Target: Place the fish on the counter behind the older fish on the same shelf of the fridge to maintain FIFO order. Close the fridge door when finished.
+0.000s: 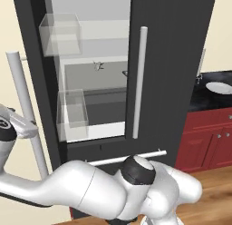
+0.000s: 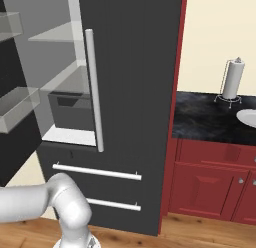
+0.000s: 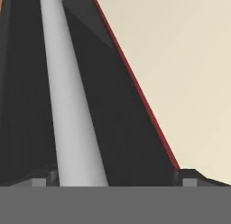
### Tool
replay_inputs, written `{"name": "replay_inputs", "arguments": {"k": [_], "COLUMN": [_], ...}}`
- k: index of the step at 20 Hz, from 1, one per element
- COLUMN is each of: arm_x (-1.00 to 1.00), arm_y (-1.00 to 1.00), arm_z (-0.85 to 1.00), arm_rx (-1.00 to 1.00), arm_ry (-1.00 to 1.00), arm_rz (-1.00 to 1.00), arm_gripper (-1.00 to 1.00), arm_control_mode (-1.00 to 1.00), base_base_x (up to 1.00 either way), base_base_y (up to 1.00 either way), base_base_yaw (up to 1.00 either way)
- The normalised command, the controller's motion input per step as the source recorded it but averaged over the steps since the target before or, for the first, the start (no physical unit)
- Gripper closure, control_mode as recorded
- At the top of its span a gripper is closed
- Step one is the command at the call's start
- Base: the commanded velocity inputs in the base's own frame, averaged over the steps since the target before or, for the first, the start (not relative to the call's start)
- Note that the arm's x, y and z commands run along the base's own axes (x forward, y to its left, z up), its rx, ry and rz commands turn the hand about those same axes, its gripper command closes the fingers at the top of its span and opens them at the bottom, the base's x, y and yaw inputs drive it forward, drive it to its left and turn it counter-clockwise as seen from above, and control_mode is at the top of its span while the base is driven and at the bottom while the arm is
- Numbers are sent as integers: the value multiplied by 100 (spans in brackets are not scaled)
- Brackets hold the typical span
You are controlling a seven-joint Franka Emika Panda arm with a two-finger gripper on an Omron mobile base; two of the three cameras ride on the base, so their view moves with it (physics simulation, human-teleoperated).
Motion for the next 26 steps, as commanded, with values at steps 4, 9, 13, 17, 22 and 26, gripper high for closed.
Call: {"name": "replay_inputs", "arguments": {"k": [4,9,13,17,22,26], "arm_x": [44,24,16,8,0,6], "arm_y": [-47,-85,-94,-100,-100,-100], "arm_z": [-19,-19,-19,-8,-3,0], "arm_rx": [0,0,0,0,1,0], "arm_ry": [-6,-12,-14,-17,-19,-20], "arm_rz": [-15,-7,-4,-1,0,0], "arm_gripper": [-100,-100,-100,-100,-100,-100], "arm_control_mode": [-100,-100,-100,-100,-100,-100], "base_base_x": [0,0,0,0,0,0], "base_base_y": [0,0,0,0,0,0], "base_base_yaw": [0,0,0,0,0,0]}}
